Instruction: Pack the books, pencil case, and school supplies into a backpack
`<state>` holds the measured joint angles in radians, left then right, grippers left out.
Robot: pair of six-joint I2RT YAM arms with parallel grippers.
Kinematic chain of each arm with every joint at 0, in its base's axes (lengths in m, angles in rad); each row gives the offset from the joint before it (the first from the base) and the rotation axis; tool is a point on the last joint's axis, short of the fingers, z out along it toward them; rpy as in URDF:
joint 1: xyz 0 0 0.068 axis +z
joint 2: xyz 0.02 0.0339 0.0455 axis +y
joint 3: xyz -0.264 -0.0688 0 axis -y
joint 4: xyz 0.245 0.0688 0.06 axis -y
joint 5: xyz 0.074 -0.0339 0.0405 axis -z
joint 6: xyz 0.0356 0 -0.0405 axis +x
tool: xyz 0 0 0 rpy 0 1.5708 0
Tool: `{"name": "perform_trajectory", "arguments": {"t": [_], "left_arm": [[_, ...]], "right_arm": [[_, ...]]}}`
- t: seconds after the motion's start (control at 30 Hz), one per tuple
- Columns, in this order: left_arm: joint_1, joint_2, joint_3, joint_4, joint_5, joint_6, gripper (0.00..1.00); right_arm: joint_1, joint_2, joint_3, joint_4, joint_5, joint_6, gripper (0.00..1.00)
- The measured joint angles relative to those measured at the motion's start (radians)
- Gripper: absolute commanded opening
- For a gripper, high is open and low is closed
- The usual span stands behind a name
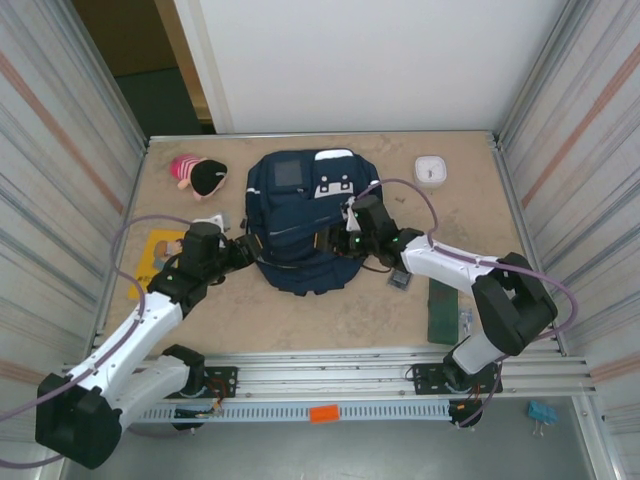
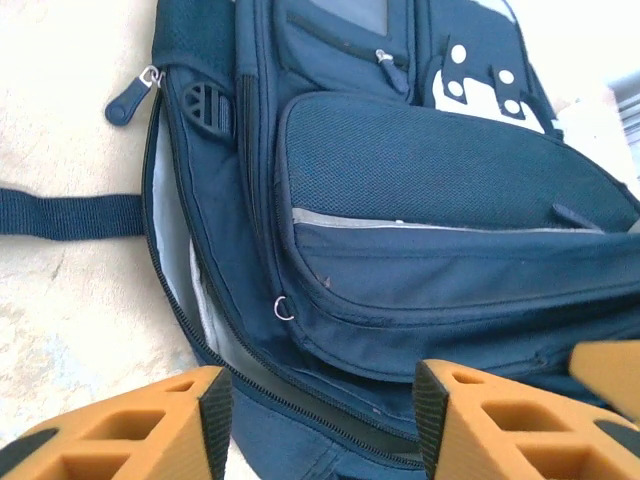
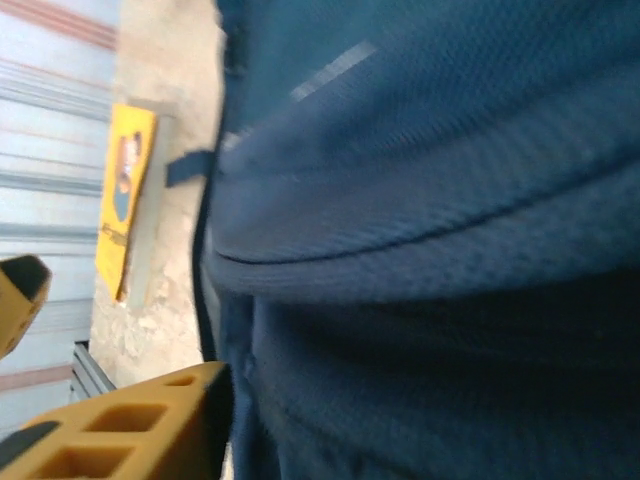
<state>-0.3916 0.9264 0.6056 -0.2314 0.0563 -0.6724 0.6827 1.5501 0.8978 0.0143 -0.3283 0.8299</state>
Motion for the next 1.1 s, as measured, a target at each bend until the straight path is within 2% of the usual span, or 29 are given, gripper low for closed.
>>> {"name": "perform_trajectory", "arguments": {"t": [0.3, 0.57, 0.73, 0.87, 1.0, 1.1], "left_arm": [[0.000, 0.063, -0.011, 0.032, -0.005, -0.006, 0.53], [0.000, 0.182, -0.009, 0.092, -0.014, 0.018, 0.54], [0.000, 0.238, 0.003, 0.138, 0.030, 0.017, 0.55], [0.000, 0.291, 0.004, 0.187, 0.051, 0.016, 0.54], [0.000, 0.372, 0.006, 0.228, 0.067, 0.012, 0.53], [0.000, 0.444, 0.008, 0.264, 0.081, 0.002, 0.51]], "right_arm": [[0.064, -0.025, -0.008, -0.194, 0.031, 0.072, 0.64], [0.083, -0.149, 0.082, -0.396, 0.018, 0.067, 0.62], [0.079, -0.187, 0.164, -0.402, 0.040, -0.006, 0.61], [0.040, -0.104, 0.172, -0.298, 0.044, -0.030, 0.58], [0.008, 0.060, 0.172, -0.193, 0.053, -0.032, 0.52], [-0.011, 0.153, 0.169, -0.145, 0.068, -0.030, 0.53]]}}
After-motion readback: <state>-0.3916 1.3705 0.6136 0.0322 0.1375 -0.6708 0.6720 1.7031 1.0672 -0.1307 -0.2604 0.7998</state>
